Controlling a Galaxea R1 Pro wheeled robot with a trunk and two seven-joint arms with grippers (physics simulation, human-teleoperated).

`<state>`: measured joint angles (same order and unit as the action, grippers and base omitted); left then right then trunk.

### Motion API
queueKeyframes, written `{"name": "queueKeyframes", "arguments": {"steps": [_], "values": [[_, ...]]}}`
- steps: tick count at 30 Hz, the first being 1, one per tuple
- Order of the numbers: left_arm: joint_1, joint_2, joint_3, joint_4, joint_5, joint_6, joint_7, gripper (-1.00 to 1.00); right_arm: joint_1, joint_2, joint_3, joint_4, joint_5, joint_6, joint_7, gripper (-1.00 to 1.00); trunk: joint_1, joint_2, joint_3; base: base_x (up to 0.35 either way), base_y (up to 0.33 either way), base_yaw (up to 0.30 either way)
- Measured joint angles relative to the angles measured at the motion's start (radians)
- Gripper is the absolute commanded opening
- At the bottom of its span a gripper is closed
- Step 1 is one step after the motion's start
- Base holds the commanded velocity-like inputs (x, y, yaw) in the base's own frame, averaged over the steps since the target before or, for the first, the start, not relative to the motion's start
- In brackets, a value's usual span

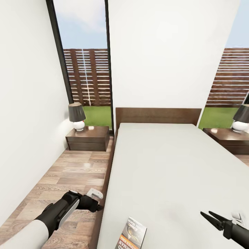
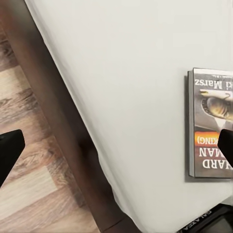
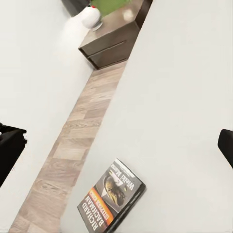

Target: In the bedroom, move the book from the bed onto either nightstand, and place the two sandals side by side next to the bed.

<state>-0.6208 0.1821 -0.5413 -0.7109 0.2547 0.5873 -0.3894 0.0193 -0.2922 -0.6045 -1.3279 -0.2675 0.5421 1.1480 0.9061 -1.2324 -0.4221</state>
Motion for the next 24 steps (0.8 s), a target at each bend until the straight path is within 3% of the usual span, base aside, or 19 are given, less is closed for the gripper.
{"name": "queueKeyframes", "arguments": {"steps": [6, 11, 20, 24], "values": [[-0.001, 0.0, 0.002, 0.004, 0.001, 0.007, -0.031, 1.0, 0.021, 0.0, -0.032, 0.014, 0.001, 0.003, 0.035, 1.0, 0.0, 0.0, 0.0, 0.0, 0.0, 0.0], [-0.002, -0.002, 0.002, 0.006, -0.002, 0.01, -0.106, 1.0, 0.027, 0.002, -0.041, 0.022, 0.0, 0.003, 0.044, 1.0, 0.0, 0.0, 0.0, 0.0, 0.0, 0.0], [-0.002, -0.004, 0.004, 0.018, -0.004, 0.011, -0.145, 1.0, 0.029, 0.001, -0.043, 0.067, -0.003, 0.003, 0.062, 1.0, 0.0, 0.0, 0.0, 0.0, 0.0, 0.0], [-0.002, -0.021, 0.003, 0.039, -0.003, 0.009, -0.146, 1.0, 0.028, 0.001, -0.045, 0.079, -0.008, 0.001, 0.085, 1.0, 0.0, 0.0, 0.0, 0.0, 0.0, 0.0]]}}
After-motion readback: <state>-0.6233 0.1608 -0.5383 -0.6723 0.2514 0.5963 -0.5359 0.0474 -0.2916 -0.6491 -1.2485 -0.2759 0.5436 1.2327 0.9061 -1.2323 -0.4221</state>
